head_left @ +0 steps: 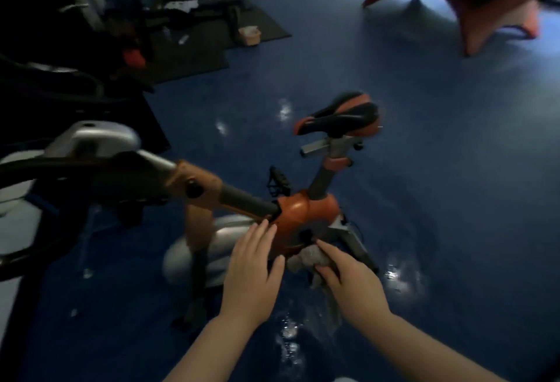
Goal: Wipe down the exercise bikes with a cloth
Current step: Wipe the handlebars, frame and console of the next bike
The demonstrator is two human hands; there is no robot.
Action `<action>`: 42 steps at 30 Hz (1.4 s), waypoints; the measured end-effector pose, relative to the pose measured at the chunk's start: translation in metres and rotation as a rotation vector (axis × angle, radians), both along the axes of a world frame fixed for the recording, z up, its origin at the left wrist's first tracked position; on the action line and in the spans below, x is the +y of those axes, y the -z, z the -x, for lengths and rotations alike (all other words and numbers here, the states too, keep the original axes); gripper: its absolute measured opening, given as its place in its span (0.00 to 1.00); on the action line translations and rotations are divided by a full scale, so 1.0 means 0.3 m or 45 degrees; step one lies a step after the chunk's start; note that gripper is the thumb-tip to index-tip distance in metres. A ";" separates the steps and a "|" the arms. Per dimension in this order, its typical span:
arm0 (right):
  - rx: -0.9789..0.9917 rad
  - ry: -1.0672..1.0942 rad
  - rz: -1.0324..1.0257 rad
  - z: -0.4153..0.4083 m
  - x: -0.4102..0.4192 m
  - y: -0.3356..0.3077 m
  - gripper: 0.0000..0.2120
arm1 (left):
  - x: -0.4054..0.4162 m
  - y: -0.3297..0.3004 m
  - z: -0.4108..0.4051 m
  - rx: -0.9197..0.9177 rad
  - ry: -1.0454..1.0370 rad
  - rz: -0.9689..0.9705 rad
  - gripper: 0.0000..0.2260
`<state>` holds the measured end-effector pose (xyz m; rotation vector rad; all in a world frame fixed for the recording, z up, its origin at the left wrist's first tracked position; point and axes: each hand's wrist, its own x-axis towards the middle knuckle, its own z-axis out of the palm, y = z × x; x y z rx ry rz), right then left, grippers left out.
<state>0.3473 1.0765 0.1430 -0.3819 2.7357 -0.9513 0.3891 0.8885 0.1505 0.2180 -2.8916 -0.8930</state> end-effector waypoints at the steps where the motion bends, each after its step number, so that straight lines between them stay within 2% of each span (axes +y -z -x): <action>1: -0.018 0.058 -0.044 0.015 0.091 0.019 0.21 | 0.077 0.034 0.045 -0.061 0.049 0.002 0.25; 6: -0.073 0.256 -0.234 0.058 0.488 0.107 0.21 | 0.444 0.172 0.226 -0.282 0.302 -0.010 0.24; 10: -0.169 0.428 -0.281 0.059 0.705 0.130 0.18 | 0.641 0.202 0.293 -0.404 0.466 -0.048 0.24; 17: -0.267 0.568 -0.271 0.161 0.884 0.187 0.15 | 0.790 0.250 0.508 -0.545 0.570 0.053 0.22; 24: -0.396 0.734 -0.234 0.382 1.065 0.220 0.18 | 0.985 0.278 0.836 -0.572 0.732 0.122 0.19; 28: -0.350 0.846 -0.307 0.535 1.176 0.221 0.18 | 1.079 0.287 1.049 -0.558 0.805 0.179 0.20; 33: -0.386 1.014 -0.243 0.664 1.282 0.208 0.10 | 1.210 0.293 1.225 -0.605 0.833 0.177 0.20; 37: -0.398 0.991 -0.215 0.840 1.386 0.225 0.09 | 1.325 0.333 1.336 -0.689 0.849 0.142 0.21; 42: -0.447 0.702 -0.285 1.131 1.518 0.239 0.08 | 1.432 0.378 1.510 -0.741 0.632 0.074 0.19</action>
